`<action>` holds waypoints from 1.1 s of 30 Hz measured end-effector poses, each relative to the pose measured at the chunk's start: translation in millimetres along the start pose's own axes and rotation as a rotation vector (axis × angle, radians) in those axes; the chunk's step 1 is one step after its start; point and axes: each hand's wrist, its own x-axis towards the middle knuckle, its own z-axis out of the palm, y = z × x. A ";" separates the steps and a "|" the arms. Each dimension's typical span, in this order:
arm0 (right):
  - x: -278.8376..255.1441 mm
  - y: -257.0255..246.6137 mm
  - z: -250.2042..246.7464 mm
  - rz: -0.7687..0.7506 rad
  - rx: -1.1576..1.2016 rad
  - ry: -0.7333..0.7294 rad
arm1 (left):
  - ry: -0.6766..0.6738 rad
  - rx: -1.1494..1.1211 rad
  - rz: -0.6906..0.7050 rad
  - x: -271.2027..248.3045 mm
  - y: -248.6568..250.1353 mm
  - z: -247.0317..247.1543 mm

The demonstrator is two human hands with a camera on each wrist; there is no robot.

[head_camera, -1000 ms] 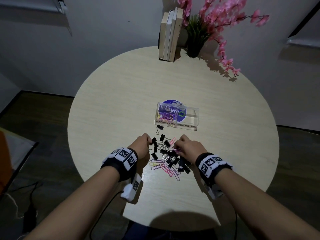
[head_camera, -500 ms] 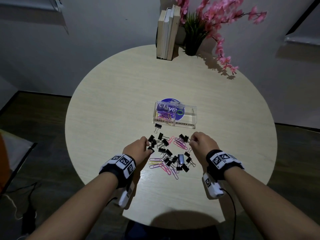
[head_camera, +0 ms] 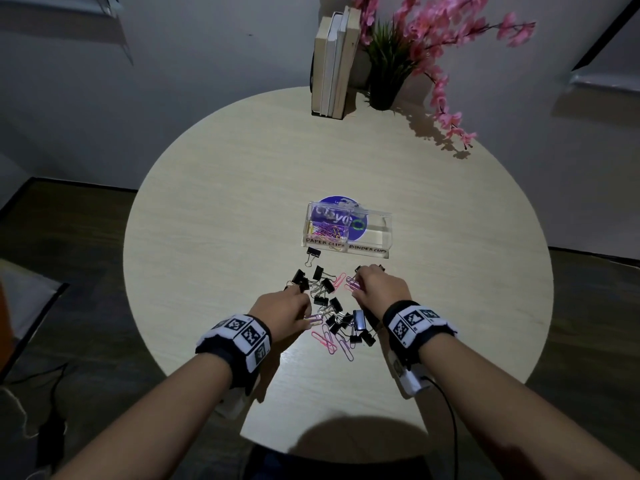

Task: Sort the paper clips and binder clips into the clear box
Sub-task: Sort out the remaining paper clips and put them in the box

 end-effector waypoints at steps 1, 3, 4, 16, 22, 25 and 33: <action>1.5 -1.2 0.0 0.003 0.000 0.001 | 0.007 -0.003 -0.001 1.0 -0.3 0.0; 4.3 -4.0 -0.5 0.011 0.018 -0.004 | 0.036 -0.008 0.003 1.7 -0.8 -1.3; 5.7 -5.0 -0.4 0.014 0.024 -0.003 | 0.057 -0.002 0.007 2.0 -1.0 -2.2; 6.0 -7.5 -9.6 0.191 0.432 -0.016 | 0.112 -0.220 -0.030 -1.1 -3.3 -8.9; 12.9 -5.2 -1.4 0.350 1.243 0.030 | 0.173 -0.293 -0.120 -1.0 -1.3 -4.9; 19.3 -6.6 2.7 0.314 1.164 0.043 | 0.198 -0.420 -0.152 3.4 -3.5 -4.0; 20.7 -13.8 -5.9 0.051 0.268 -0.091 | 0.056 -0.283 -0.066 5.6 -10.2 -2.7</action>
